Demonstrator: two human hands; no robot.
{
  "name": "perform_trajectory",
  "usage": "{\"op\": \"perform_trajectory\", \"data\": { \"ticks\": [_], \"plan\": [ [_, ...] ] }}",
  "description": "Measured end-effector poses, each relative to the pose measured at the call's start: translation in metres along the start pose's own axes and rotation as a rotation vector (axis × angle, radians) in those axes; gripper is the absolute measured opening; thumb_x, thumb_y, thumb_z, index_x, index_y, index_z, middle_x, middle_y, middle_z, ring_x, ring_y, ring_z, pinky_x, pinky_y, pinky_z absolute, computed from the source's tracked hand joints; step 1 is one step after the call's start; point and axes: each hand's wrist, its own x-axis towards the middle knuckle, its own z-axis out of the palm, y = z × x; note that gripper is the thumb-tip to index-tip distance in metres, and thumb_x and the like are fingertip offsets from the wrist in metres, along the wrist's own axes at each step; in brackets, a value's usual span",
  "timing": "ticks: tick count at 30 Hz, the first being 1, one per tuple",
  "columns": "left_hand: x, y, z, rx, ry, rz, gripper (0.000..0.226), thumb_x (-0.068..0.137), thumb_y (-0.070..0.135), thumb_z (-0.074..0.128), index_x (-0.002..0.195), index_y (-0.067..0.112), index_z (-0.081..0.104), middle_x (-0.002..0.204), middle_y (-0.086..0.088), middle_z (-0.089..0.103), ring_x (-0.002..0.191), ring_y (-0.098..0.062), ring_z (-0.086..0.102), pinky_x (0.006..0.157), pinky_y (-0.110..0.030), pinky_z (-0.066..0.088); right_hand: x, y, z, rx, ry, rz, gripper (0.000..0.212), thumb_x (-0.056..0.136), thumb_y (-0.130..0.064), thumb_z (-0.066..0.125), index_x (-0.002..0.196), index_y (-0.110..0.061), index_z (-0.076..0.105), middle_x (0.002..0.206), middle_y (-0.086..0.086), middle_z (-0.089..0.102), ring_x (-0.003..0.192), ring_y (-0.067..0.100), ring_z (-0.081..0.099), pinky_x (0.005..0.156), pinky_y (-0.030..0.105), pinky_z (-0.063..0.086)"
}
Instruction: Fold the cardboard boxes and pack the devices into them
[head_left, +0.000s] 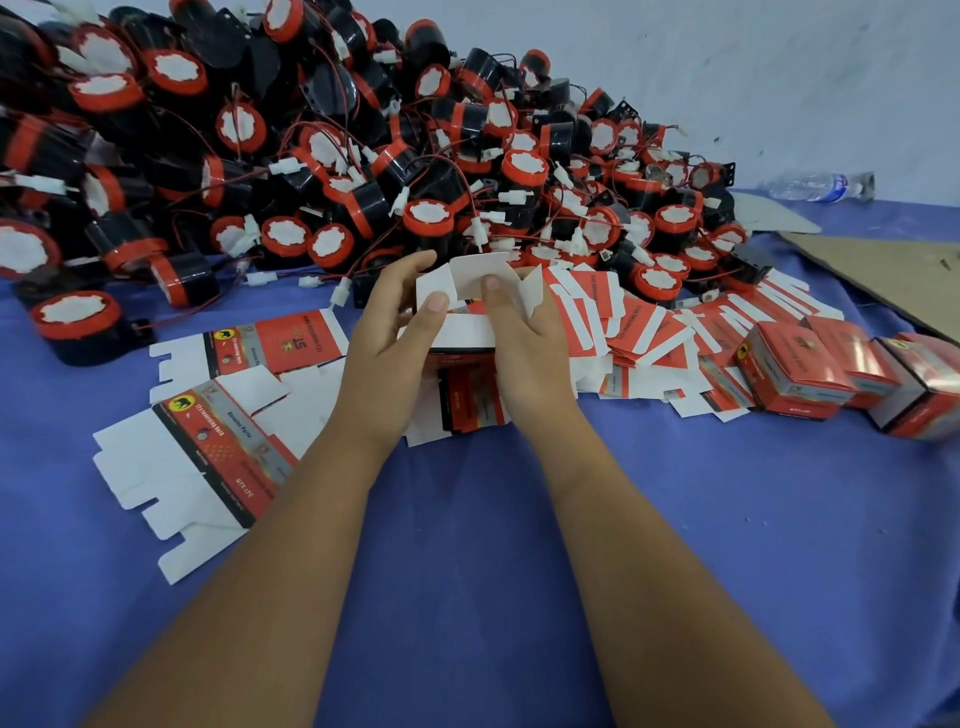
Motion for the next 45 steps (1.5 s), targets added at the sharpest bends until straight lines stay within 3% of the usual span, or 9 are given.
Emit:
{"op": "perform_trajectory", "data": {
  "ticks": [4,8,13,18,23,28,35,40,45],
  "plan": [
    [0.000,0.002,0.001,0.013,0.016,-0.021,0.035,0.096,0.037,0.049,0.130,0.035,0.053,0.126,0.023,0.060,0.118,-0.005,0.058,0.106,-0.041,0.047,0.001,0.002,0.000,0.014,0.009,0.018,0.029,0.101,-0.038,0.050,0.122,-0.022,0.059,0.111,-0.004,0.067,0.105,0.013,0.063,0.088,0.030,0.053],
    [0.000,0.003,0.001,0.029,0.025,-0.019,0.036,0.096,0.035,0.050,0.132,0.032,0.053,0.131,0.015,0.059,0.122,-0.012,0.056,0.108,-0.049,0.043,0.001,0.003,0.000,0.013,0.015,0.032,0.030,0.100,-0.040,0.051,0.124,-0.024,0.057,0.112,-0.006,0.066,0.107,0.012,0.062,0.093,0.035,0.053],
    [-0.001,0.003,0.000,0.028,0.003,-0.008,0.036,0.096,0.035,0.051,0.132,0.034,0.053,0.127,0.019,0.060,0.114,-0.011,0.059,0.104,-0.043,0.048,0.000,0.002,0.000,0.016,0.019,0.027,0.024,0.100,-0.038,0.051,0.118,-0.025,0.060,0.108,-0.007,0.067,0.103,0.012,0.064,0.091,0.035,0.053],
    [-0.003,0.004,0.001,0.028,-0.017,0.032,0.037,0.093,0.025,0.054,0.126,0.042,0.050,0.112,0.038,0.059,0.104,0.007,0.060,0.082,-0.010,0.048,-0.004,0.001,0.000,0.039,0.035,0.013,0.010,0.099,-0.035,0.053,0.105,-0.031,0.061,0.103,-0.007,0.068,0.101,0.012,0.064,0.093,0.041,0.054],
    [0.001,0.003,0.004,-0.109,0.073,-0.040,0.029,0.100,0.017,0.047,0.120,0.037,0.052,0.103,0.031,0.062,0.095,0.011,0.060,0.076,-0.011,0.048,-0.003,-0.009,0.001,0.127,-0.178,0.020,0.032,0.088,-0.048,0.047,0.109,-0.030,0.064,0.125,0.003,0.064,0.120,0.020,0.058,0.107,0.048,0.044],
    [0.004,0.005,0.004,-0.198,0.149,-0.104,0.034,0.104,0.012,0.042,0.116,0.043,0.050,0.111,0.019,0.058,0.087,0.014,0.059,0.069,-0.008,0.047,0.003,-0.004,-0.002,0.193,-0.276,0.063,0.040,0.104,-0.042,0.037,0.137,-0.028,0.055,0.142,0.001,0.055,0.135,0.020,0.046,0.115,0.049,0.033],
    [0.007,0.006,0.005,-0.328,0.128,-0.109,0.037,0.098,0.003,0.046,0.105,0.036,0.061,0.111,0.012,0.068,0.096,-0.004,0.066,0.073,-0.019,0.053,0.001,-0.004,-0.004,0.129,-0.240,0.017,0.024,0.095,-0.017,0.060,0.117,-0.027,0.059,0.120,0.002,0.064,0.105,0.011,0.062,0.088,0.025,0.054],
    [0.006,0.007,0.008,-0.336,0.096,-0.115,0.044,0.094,-0.003,0.048,0.074,0.030,0.069,0.100,0.010,0.067,0.090,-0.008,0.066,0.072,-0.023,0.054,-0.001,-0.004,-0.001,0.049,-0.158,-0.048,0.016,0.094,-0.008,0.059,0.107,-0.018,0.060,0.111,0.005,0.062,0.101,0.015,0.057,0.084,0.030,0.051],
    [0.004,0.007,0.009,-0.428,0.019,-0.165,0.031,0.092,0.005,0.037,0.079,0.015,0.063,0.097,0.012,0.066,0.090,-0.008,0.066,0.069,-0.023,0.055,0.001,-0.005,-0.004,0.036,-0.257,0.025,0.028,0.083,-0.021,0.054,0.109,-0.032,0.055,0.126,0.006,0.056,0.117,0.022,0.053,0.093,0.037,0.047]
  ]
}}
